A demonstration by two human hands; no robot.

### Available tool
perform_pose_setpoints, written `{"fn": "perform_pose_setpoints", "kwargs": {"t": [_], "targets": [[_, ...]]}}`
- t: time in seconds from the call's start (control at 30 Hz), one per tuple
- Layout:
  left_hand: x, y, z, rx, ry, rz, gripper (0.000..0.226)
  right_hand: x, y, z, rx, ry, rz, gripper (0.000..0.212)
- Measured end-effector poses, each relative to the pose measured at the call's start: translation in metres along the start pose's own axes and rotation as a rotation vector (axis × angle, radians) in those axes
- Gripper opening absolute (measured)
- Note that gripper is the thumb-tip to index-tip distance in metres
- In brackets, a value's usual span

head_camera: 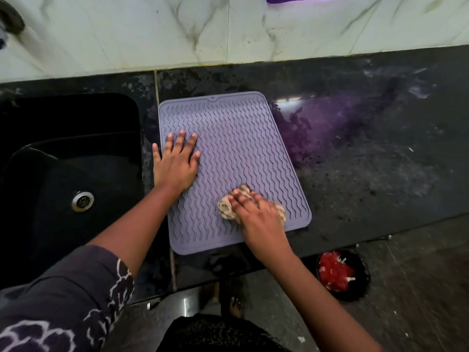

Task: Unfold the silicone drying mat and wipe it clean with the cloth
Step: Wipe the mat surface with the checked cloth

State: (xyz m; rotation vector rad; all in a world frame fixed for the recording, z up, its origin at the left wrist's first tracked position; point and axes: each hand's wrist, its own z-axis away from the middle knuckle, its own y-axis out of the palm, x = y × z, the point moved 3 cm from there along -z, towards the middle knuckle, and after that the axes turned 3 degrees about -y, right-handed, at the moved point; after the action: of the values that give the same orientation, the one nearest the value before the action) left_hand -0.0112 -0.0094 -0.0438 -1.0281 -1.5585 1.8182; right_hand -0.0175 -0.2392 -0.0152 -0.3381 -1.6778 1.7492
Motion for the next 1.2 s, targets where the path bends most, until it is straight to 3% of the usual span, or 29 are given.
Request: {"fn": "perform_pose_setpoints", "kwargs": {"t": [0.2, 0.27, 0.37, 0.47, 0.67, 0.8, 0.97, 1.2], "targets": [[-0.001, 0.001, 0.001, 0.016, 0.007, 0.018, 0.053, -0.018, -0.031, 0.035, 0.242, -0.187, -0.077, 0.049], [-0.001, -0.001, 0.001, 0.013, 0.012, 0.03, 0.053, -0.02, -0.046, 0.009, 0.187, -0.121, -0.119, 0.048], [0.0, -0.002, 0.001, 0.013, 0.009, 0.034, 0.053, -0.015, -0.038, -0.042, -0.037, -0.043, -0.057, 0.051], [0.0, -0.001, 0.001, 0.015, 0.01, 0.035, 0.053, -0.006, -0.014, -0.05, -0.005, -0.041, 0.095, 0.055], [0.0, -0.001, 0.001, 0.01, 0.007, 0.048, 0.053, -0.006, -0.003, 0.047, 0.05, -0.152, 0.071, 0.055], [0.0, -0.003, 0.001, 0.007, 0.012, 0.044, 0.053, -0.023, -0.029, 0.033, 0.158, -0.287, 0.03, 0.05], [0.0, -0.001, 0.001, 0.007, 0.016, 0.032, 0.053, -0.023, -0.027, 0.024, 0.041, -0.008, 0.079, 0.054], [0.002, -0.003, -0.001, 0.042, 0.032, 0.076, 0.055, -0.004, -0.055, 0.023, 0.204, 0.045, -0.008, 0.049]]}}
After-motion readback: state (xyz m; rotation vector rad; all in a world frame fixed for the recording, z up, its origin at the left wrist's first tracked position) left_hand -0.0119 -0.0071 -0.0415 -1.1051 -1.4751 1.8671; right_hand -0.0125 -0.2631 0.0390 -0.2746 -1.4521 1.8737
